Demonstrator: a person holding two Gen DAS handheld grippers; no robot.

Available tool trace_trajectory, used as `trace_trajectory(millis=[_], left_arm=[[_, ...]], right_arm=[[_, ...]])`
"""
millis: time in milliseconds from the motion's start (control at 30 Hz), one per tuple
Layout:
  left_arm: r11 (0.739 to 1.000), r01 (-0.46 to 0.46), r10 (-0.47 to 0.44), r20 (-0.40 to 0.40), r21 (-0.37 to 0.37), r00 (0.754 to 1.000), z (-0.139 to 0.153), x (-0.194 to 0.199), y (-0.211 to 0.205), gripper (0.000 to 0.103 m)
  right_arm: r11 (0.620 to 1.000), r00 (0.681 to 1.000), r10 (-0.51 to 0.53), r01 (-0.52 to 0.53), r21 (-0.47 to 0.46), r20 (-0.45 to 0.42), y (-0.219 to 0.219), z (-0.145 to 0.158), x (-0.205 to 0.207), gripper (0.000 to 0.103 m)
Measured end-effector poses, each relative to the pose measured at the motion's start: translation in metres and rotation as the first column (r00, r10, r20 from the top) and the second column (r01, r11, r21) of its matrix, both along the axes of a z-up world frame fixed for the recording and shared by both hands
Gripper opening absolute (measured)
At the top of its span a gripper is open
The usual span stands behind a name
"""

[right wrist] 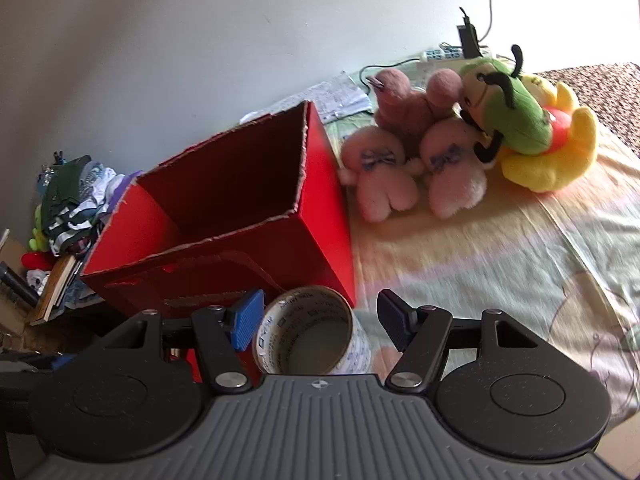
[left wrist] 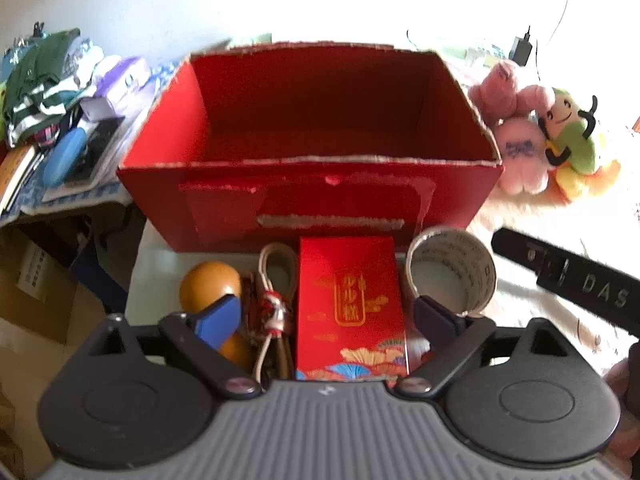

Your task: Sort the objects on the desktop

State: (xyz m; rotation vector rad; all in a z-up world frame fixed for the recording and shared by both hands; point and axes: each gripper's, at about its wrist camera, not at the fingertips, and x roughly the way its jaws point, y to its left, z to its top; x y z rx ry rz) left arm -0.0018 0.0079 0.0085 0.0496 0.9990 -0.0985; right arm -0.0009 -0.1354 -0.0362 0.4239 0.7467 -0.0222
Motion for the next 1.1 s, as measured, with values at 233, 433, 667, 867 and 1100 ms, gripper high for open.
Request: trace_trajectory(millis=[233, 433, 667, 867, 1100], left_arm=[[0.997, 0.045, -0.046, -0.019, -0.058, 0.999, -0.007, 0.003, 0.002, 0.098], [0.977, 0.132, -0.137, -0.019, -0.167, 0.99, -0.014, 0.003, 0.001, 0.098], [0.963, 0.148, -0.181, -0.134, -0.224, 0.974, -0.027, 0.027, -0.014, 0.072], [0.969, 0.171, -0.199, -0.152, -0.18, 0.968, -0.042, 0.042, -0.038, 0.054], [0.973, 0.166, -0.197, -0.195, -0.162, 0.961, -0.058, 0.056, -0.057, 0.031]], right_arm=[[0.999, 0.999, -0.034, 0.034, -0.002, -0.04, 0.005, -0.01, -0.007, 0.057], [0.998, 0.995, -0.064, 0.063, -0.011, -0.079, 0.003, -0.024, -0.013, 0.05], [0.999, 0.993, -0.036, 0.038, 0.018, -0.117, -0.009, -0.037, 0.005, 0.038], [0.996, 0.981, 0.046, -0.031, 0.085, -0.19, -0.018, -0.052, 0.035, 0.024], [0.987, 0.969, 0.114, -0.085, 0.138, -0.218, -0.033, -0.051, 0.05, 0.016]])
